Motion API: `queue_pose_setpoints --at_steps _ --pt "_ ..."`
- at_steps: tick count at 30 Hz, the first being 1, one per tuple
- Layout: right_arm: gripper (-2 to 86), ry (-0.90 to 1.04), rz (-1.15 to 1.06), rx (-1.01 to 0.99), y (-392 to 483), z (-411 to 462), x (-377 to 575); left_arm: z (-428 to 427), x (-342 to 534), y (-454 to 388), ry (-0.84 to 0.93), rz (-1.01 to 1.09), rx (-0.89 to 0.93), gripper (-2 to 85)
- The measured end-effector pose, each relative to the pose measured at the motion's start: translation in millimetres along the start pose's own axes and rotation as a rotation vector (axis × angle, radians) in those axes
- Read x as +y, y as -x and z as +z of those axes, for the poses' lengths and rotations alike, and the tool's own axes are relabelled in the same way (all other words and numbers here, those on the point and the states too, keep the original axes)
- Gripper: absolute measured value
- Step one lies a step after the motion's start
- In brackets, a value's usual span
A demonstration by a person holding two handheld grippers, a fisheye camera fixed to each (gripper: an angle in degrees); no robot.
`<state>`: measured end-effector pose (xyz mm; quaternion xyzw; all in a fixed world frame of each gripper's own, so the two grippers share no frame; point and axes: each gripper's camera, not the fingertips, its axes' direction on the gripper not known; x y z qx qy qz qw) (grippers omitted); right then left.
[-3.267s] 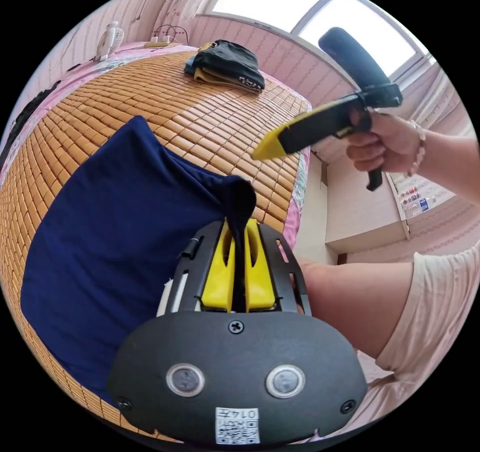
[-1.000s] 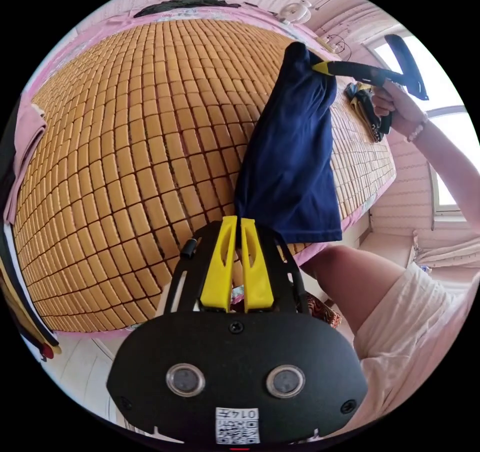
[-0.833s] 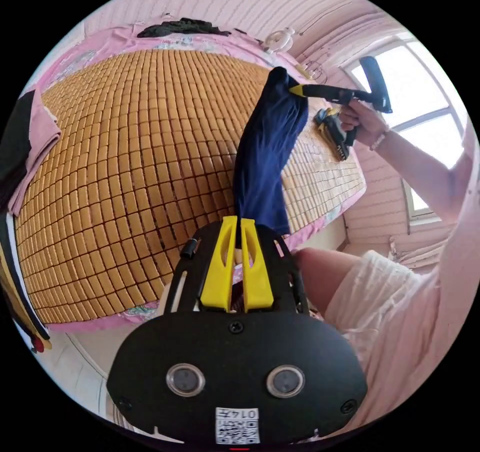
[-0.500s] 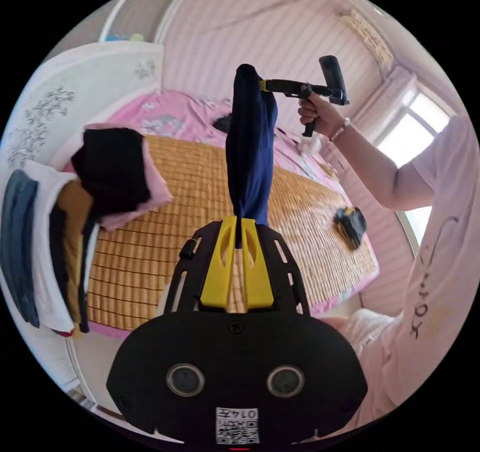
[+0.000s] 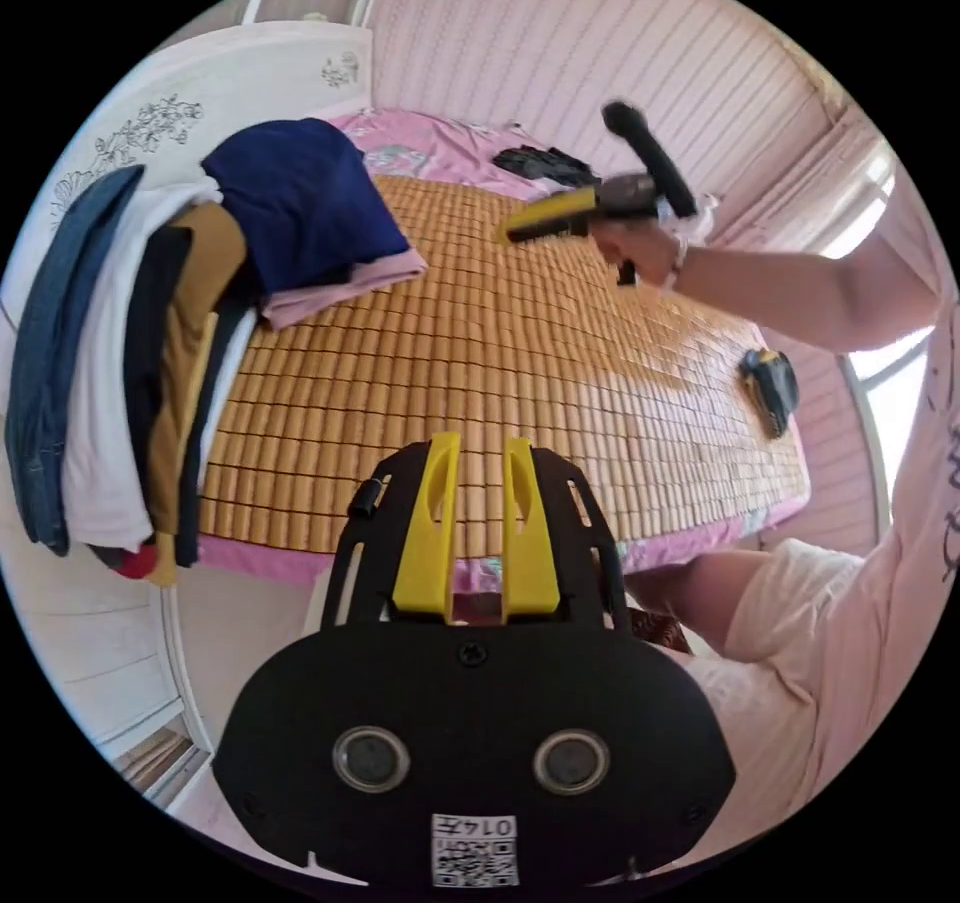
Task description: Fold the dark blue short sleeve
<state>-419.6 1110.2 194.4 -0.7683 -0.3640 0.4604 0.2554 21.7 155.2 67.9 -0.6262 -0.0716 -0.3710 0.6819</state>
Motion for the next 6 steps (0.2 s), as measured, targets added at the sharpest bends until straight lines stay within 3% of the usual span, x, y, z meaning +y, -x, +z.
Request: queue_pose_setpoints --at_steps 6 --pt "0.5 0.277 0.480 -0.096 33.0 -48.1 247.9 47.7 -15.7 -108.7 0.030 0.222 0.262 4.9"
